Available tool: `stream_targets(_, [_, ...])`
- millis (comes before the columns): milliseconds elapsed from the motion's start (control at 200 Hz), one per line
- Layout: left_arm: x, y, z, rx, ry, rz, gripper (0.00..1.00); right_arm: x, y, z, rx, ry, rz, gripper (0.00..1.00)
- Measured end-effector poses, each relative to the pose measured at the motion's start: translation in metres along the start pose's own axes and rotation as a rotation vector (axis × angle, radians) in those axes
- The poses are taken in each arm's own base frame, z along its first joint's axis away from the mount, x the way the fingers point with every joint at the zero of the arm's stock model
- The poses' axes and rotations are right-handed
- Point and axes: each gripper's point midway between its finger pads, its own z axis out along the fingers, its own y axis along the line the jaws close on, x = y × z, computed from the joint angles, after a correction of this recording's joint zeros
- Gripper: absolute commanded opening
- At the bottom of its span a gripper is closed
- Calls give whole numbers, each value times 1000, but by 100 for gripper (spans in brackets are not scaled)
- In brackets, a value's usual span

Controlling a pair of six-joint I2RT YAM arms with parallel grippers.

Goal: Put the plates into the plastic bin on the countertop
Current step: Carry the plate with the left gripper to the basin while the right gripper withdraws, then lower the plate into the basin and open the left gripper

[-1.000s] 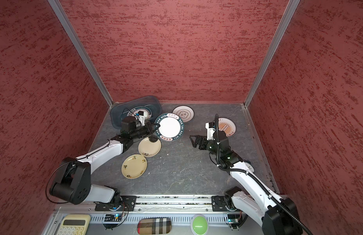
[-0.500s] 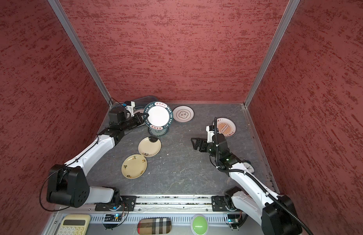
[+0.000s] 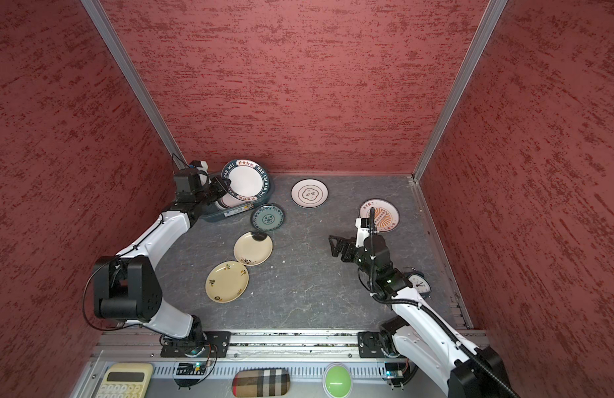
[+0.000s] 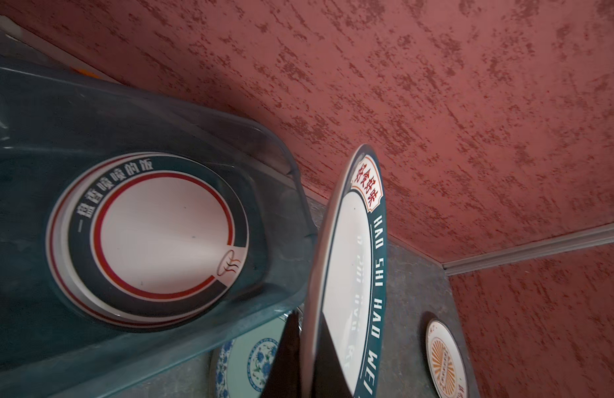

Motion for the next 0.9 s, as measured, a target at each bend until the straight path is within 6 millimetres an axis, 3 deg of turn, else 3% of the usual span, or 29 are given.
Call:
stream_targets(245, [-35, 69, 31, -113, -25, -77, 0, 19, -15, 0, 26, 15, 33, 99])
stream_targets(371, [-42, 99, 44, -162, -9, -113, 0, 17, -4, 0, -29, 16, 37, 99])
stream_targets(501, [-37, 105, 53, -171, 28, -128, 0, 15, 6, 1, -81, 14, 44, 99])
stream_targets(897, [-24, 109, 65, -198, 106, -118, 0, 18, 7, 3, -91, 33, 61, 99])
